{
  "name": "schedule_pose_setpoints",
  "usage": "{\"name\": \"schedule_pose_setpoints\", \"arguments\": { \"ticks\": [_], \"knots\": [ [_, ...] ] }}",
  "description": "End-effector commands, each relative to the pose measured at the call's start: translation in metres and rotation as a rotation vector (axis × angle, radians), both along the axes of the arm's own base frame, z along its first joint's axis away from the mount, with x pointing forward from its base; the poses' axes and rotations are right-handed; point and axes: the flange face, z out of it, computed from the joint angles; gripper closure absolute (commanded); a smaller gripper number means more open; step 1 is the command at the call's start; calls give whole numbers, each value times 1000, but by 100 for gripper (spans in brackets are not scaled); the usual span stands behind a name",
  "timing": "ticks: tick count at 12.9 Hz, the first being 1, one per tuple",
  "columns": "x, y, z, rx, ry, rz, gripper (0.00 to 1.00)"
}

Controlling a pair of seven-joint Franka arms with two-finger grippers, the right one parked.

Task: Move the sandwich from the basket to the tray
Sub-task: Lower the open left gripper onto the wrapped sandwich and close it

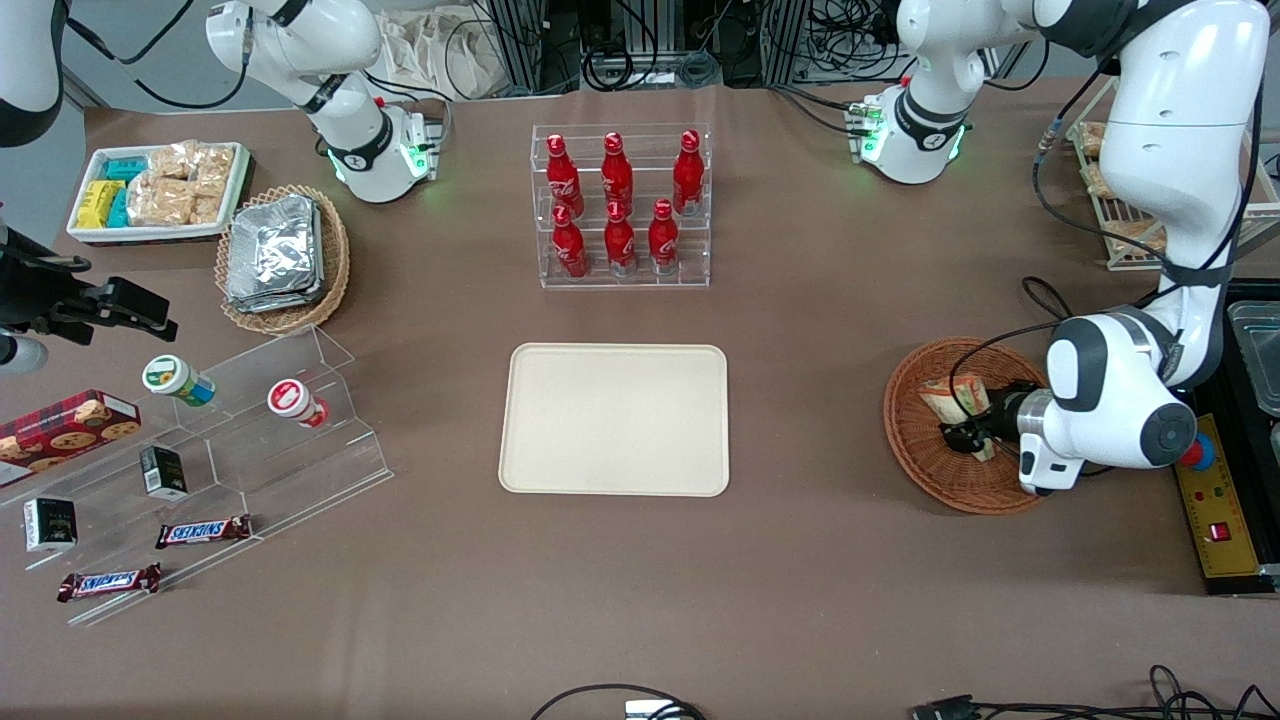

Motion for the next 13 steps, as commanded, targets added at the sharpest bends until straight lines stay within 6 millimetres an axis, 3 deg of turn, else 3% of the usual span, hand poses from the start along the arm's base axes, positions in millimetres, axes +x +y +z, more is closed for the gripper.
{"name": "schedule_pose_setpoints", "arguments": {
  "ticks": [1,4,7,9,11,13],
  "knots": [
    [-9,-5,9,3,-5,25,9],
    [-8,-5,14,4,-11,24,52],
    [-7,-7,22,4,-19,20,64],
    [-6,-9,38,4,-33,15,72],
    [-5,-12,64,2,-39,4,72],
    [1,-30,93,-12,-42,-42,72]
  ]
}}
